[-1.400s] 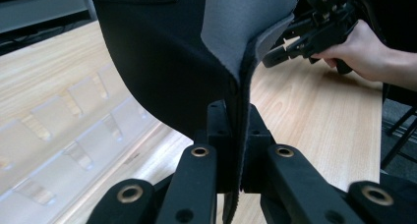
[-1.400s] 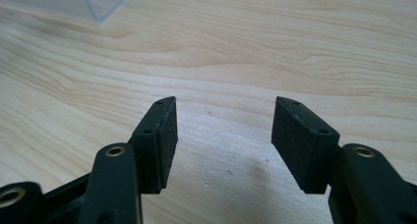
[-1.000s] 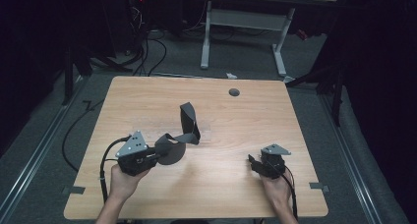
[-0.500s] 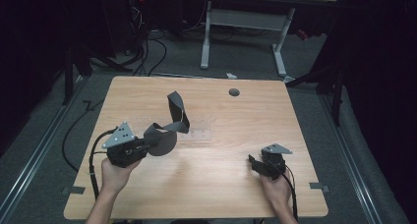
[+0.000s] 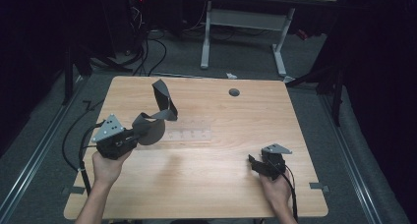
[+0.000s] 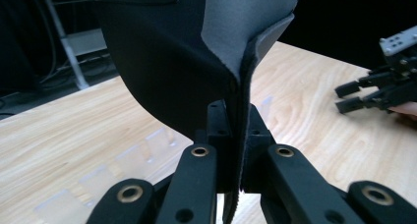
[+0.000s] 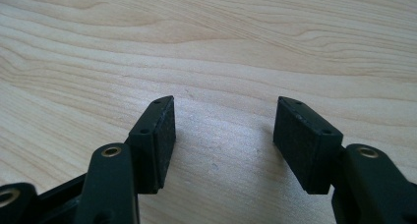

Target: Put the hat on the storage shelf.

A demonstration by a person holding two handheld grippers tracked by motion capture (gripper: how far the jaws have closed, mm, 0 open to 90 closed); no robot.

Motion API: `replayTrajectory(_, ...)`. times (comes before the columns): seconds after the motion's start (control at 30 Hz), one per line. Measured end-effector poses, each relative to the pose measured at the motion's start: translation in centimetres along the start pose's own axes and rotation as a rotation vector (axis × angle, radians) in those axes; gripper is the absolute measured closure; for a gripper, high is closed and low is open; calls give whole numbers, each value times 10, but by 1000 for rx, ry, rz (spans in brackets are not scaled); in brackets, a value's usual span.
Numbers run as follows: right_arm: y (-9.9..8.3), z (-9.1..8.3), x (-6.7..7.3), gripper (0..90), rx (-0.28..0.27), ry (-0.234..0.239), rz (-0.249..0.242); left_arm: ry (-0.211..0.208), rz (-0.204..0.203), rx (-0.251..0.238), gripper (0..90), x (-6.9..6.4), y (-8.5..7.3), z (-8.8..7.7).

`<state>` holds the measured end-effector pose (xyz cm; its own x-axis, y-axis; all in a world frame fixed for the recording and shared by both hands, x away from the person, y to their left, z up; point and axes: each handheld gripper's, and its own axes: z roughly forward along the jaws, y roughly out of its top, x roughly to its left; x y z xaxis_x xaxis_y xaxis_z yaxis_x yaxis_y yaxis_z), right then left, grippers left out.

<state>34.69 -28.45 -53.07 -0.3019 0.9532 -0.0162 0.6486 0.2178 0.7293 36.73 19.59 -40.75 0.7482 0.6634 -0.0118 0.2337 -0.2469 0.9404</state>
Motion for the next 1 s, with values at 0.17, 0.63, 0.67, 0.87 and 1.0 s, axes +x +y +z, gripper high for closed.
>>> replayTrajectory(0.17, 0, 0, 0, 414, 0, 0, 0, 41, -6, -9, 867, 7, -1, -3)
replayTrajectory(0.63, 0, 0, 0, 409, 1, 0, 0, 163, -4, -9, 867, 28, -8, -4)
replayTrajectory(0.67, 0, 0, 0, 409, 0, 0, 0, 174, -5, -8, 867, 30, -8, -3)
replayTrajectory(0.87, 0, 0, 0, 407, 0, 1, 0, 213, -12, -3, 867, 38, -11, -4)
replayTrajectory(1.0, 0, 0, 0, 407, 1, 1, 0, 245, -3, 11, 867, 40, -13, -3)
